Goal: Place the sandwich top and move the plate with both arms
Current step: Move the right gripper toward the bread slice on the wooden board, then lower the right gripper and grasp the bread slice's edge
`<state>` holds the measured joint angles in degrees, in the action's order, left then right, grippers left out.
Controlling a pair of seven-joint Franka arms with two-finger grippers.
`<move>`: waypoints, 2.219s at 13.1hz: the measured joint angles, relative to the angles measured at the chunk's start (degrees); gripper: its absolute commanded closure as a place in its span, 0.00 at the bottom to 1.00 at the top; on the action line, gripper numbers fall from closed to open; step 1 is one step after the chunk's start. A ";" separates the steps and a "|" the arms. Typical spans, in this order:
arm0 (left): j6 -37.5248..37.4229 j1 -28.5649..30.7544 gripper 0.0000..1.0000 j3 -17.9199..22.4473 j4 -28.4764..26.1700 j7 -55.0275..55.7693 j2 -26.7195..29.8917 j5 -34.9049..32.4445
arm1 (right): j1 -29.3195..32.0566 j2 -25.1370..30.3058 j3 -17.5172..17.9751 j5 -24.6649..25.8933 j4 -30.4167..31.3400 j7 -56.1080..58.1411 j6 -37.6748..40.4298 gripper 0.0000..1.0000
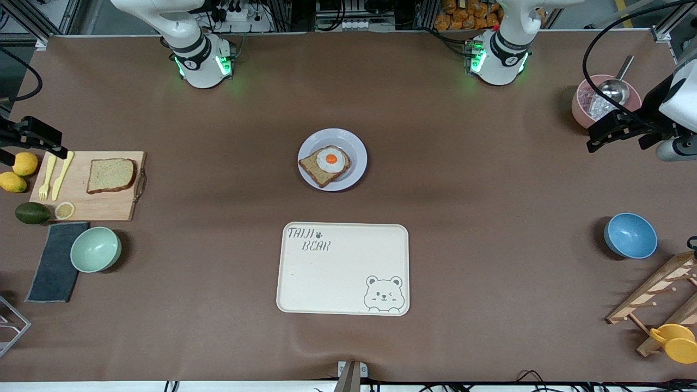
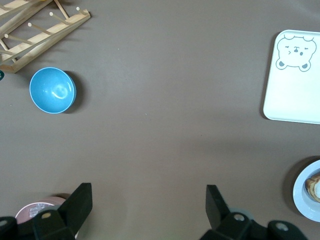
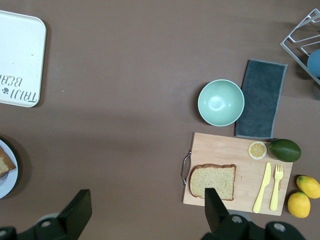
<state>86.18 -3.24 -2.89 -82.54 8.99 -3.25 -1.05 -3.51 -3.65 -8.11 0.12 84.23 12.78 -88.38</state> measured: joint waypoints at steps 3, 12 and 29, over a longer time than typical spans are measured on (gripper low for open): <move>-0.08 0.05 0.00 0.03 0.00 0.02 0.00 0.00 | 0.09 0.00 -0.22 0.00 0.27 0.24 0.24 0.00; -0.62 0.22 0.00 0.25 -0.44 0.07 -0.25 0.00 | 9.63 -1.16 -0.97 -0.25 14.76 10.62 -8.09 0.00; -1.05 0.54 0.00 0.44 -0.59 0.12 -0.79 0.00 | 27.04 -16.20 -1.25 -4.54 28.24 28.81 -25.12 0.15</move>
<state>85.13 -2.70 -2.45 -83.13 9.11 -4.04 -1.06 23.53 -19.85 -9.36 -4.42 112.47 41.59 -113.51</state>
